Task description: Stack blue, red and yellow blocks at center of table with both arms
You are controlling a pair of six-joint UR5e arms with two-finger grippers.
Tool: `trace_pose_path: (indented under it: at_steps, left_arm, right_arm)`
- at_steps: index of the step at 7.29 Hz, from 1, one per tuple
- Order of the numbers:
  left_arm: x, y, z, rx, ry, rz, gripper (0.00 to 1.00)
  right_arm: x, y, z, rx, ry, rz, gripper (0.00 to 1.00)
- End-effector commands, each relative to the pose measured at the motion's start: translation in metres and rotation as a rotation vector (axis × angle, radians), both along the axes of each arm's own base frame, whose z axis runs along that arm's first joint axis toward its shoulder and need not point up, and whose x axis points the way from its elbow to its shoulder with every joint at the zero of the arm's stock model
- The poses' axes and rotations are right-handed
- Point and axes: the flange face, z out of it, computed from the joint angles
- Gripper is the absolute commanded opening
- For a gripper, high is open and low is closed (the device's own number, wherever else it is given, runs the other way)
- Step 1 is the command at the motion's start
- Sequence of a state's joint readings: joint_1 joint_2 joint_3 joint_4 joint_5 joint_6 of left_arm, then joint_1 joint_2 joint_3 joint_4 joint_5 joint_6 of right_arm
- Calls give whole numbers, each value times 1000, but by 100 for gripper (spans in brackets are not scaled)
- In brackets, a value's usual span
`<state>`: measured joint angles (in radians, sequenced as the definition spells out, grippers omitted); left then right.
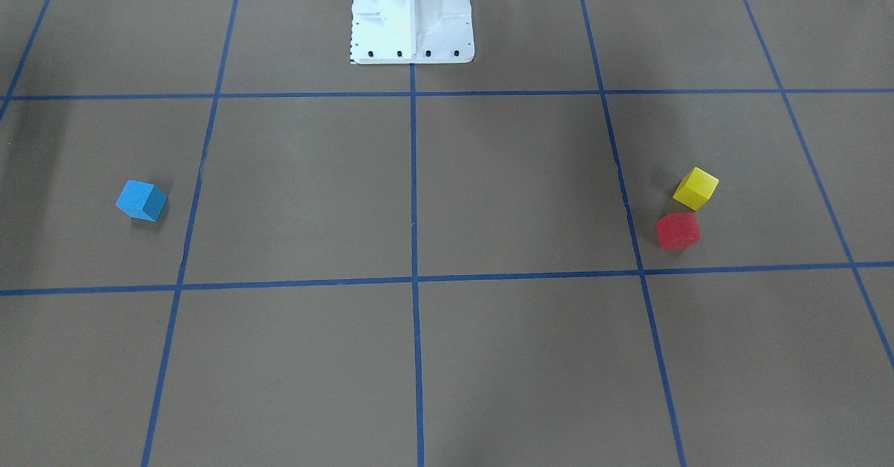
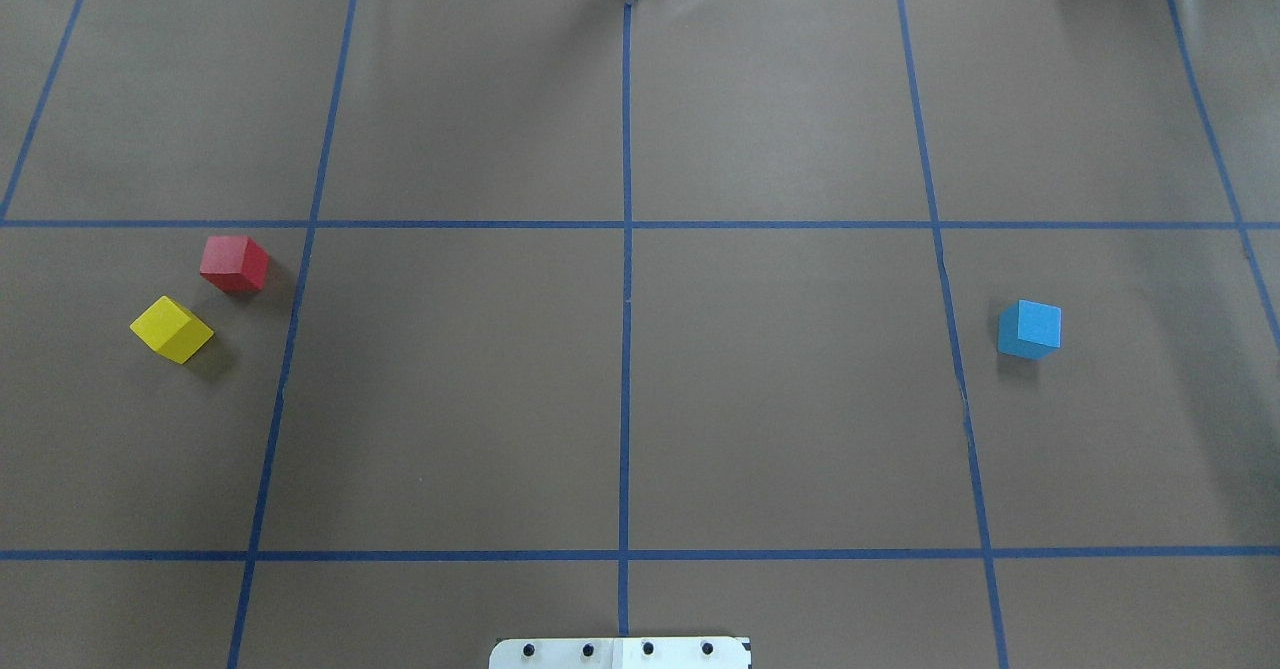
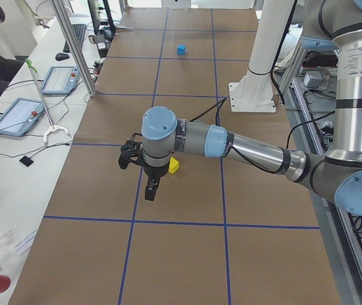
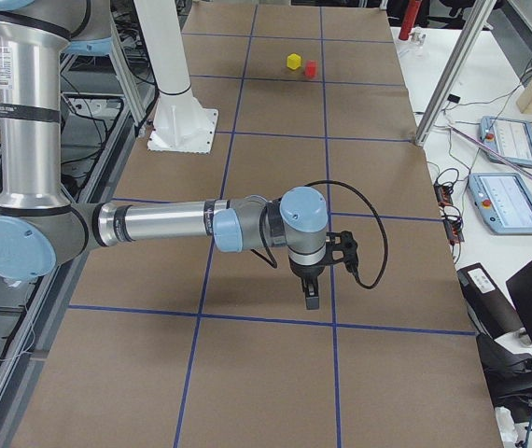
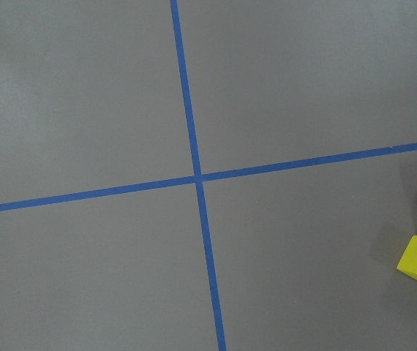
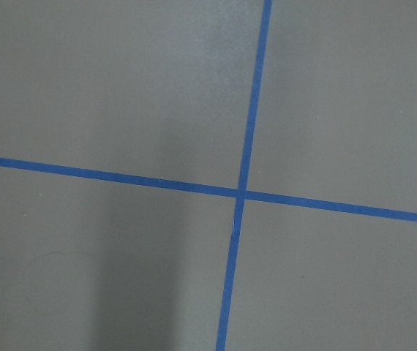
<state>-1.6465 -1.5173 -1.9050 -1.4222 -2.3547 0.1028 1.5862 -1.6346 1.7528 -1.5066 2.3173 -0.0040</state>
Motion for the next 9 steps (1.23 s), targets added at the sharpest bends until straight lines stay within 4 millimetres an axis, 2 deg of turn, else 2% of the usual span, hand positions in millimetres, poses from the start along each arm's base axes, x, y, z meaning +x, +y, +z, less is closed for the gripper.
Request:
trace_pose_path:
  at_steps: [1,2,3,4,5,6,7,8,9]
  left_arm:
    - [0,9,4,-4,3,2,100]
    - [1,12,-8,17,3,1,100]
    - [2,9,-10,26,1,5,100]
    - [2,5,-18,54,0,4,100]
    - [5,-10,-29,174,-9,10,100]
    - [14,-19,-12,197,-6,26,100]
    - [16,-21,-1,182,-2,34,100]
    - [21,-20,1,204,-3,47,100]
    - [21,-20,6,246,-5,48,100]
  right_arm:
    - [-2,0,-3,0,-5,-2,100]
    - [-3,0,1,-7,-5,-4,100]
    - [-8,-4,-10,9,-44,-14,100]
    - [-28,-11,-23,14,-116,-50,100]
    - [-58,-26,-43,-36,-142,-29,100]
    - [-105,-29,-74,-63,-163,-11,100]
    - [-139,-24,-82,-101,-193,43,100]
    - [-174,-18,-90,-160,-227,114,100]
    - [-219,-8,-94,-192,-215,187,100]
